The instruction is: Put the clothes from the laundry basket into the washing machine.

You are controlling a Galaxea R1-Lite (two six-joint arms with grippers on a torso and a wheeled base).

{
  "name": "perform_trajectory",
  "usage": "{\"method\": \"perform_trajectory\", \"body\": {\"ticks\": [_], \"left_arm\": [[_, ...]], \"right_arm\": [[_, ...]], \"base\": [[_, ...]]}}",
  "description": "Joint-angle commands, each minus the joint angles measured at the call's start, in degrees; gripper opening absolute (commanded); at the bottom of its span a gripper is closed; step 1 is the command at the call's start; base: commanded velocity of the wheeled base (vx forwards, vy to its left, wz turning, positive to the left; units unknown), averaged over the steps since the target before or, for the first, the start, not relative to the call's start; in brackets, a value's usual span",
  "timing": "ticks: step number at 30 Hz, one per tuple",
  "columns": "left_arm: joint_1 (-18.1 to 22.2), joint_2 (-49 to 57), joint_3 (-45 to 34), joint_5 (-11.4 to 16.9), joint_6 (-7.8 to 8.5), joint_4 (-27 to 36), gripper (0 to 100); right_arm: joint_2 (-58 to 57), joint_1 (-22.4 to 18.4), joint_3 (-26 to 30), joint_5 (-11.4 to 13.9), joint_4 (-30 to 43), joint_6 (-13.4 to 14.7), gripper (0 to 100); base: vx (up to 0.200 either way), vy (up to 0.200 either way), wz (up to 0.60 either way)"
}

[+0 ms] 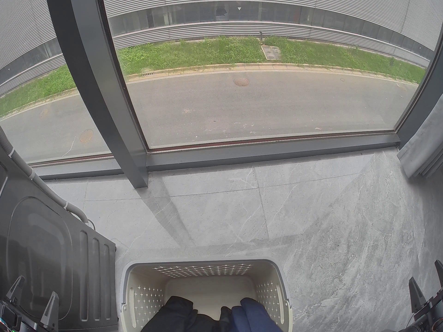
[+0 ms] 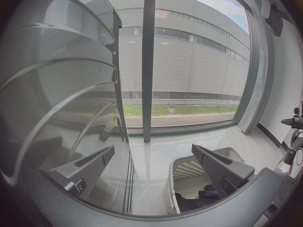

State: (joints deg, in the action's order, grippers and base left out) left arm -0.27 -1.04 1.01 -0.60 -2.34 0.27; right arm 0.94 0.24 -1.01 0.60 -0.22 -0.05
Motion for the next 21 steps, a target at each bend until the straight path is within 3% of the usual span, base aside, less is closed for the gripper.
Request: {"method": "perform_trajectory", "body": {"ticks": [1, 21], "left_arm": [[0.0, 0.9, -0.8, 0.0, -0.03, 0.0, 100], [0.0, 0.9, -0.8, 0.0, -0.03, 0.0, 100]], "right_arm": [[-0.9, 0.0, 1.0, 0.0, 0.0, -0.1, 100], [-0.9, 0.0, 1.0, 0.0, 0.0, 0.0, 100]], "base": [[-0.200, 0.000, 0.00], [-0.200, 0.000, 0.00]]}}
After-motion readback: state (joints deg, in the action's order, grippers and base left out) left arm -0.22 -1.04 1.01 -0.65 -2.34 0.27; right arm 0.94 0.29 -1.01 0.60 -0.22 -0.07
